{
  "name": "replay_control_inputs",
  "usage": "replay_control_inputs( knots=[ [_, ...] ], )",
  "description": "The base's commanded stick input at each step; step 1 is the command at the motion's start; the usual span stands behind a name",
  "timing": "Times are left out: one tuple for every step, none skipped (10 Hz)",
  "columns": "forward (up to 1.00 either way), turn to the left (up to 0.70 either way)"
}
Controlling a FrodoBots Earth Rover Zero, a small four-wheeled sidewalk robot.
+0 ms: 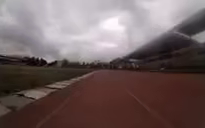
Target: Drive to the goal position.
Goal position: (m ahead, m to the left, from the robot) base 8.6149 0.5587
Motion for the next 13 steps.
replay_control_inputs(
  knots=[
    [0.70,0.00],
    [0.70,0.00],
    [0.70,0.00],
    [0.70,0.00],
    [0.70,0.00],
    [0.70,0.00],
    [0.70,0.00],
    [0.70,0.00],
    [0.70,0.00],
    [0.70,0.00],
    [0.70,0.00],
    [0.70,0.00],
    [0.70,0.00]
  ],
)
